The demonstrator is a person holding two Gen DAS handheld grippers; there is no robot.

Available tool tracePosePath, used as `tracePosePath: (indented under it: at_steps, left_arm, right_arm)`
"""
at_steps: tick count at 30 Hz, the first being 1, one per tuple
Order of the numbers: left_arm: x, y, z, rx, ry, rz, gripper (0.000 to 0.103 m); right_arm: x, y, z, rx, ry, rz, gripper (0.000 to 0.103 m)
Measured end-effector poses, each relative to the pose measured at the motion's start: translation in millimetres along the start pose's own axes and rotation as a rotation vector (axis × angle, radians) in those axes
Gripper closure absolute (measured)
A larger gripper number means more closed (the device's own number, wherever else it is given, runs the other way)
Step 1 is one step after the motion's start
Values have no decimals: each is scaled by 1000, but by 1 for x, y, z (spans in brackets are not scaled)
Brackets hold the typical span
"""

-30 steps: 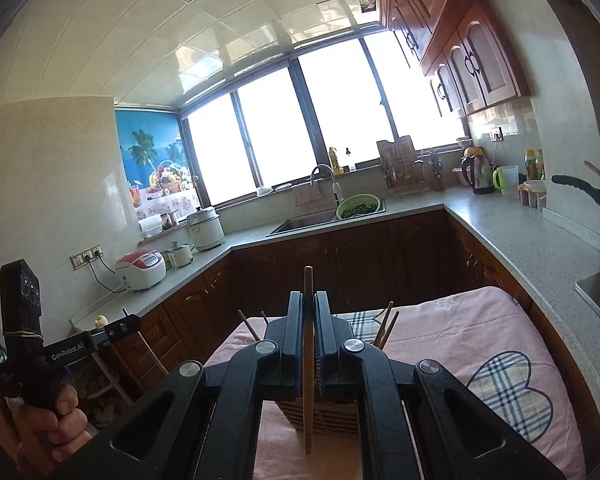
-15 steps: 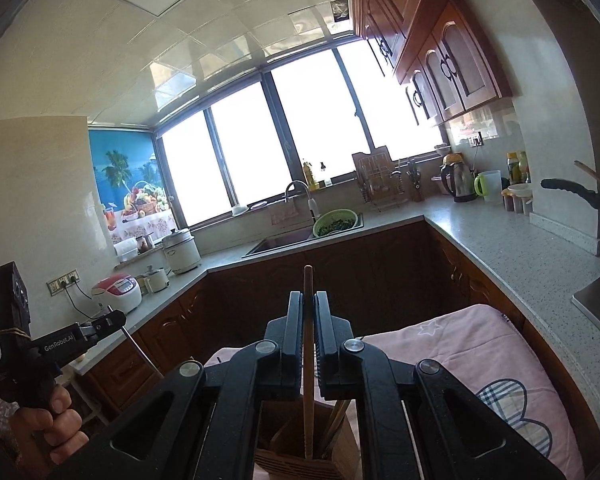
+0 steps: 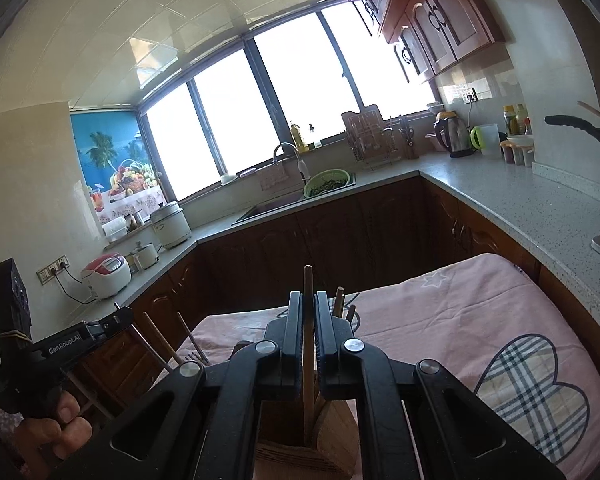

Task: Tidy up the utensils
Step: 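Lower the chopsticks into the holder and open both tools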

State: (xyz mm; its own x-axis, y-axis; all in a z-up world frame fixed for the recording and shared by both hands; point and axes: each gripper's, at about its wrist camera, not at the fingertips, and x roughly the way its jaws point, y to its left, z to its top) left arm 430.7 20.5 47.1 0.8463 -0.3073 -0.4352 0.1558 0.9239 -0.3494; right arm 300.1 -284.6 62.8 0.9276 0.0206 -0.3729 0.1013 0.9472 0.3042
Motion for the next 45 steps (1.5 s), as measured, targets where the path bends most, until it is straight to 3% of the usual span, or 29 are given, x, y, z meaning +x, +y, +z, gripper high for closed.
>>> tracePosePath:
  at_steps: [12, 18, 39, 41, 45]
  left_arm:
    - [15, 0, 4, 21, 28, -17, 100]
    - [12, 13, 1, -8, 39, -24, 99]
    - [9, 3, 6, 16, 60, -12, 99]
    - [9, 1, 7, 20, 62, -8, 99]
    - [10, -1, 7, 24, 72, 2, 96]
  right_arm:
    - [4, -9, -3, 35, 11, -7, 98]
    - [4, -10, -3, 40, 15, -5, 98]
    - [20, -25, -3, 63, 56, -11, 97]
    - [21, -23, -2, 58, 58, -17, 92]
    - [19, -21, -3, 49, 59, -17, 92]
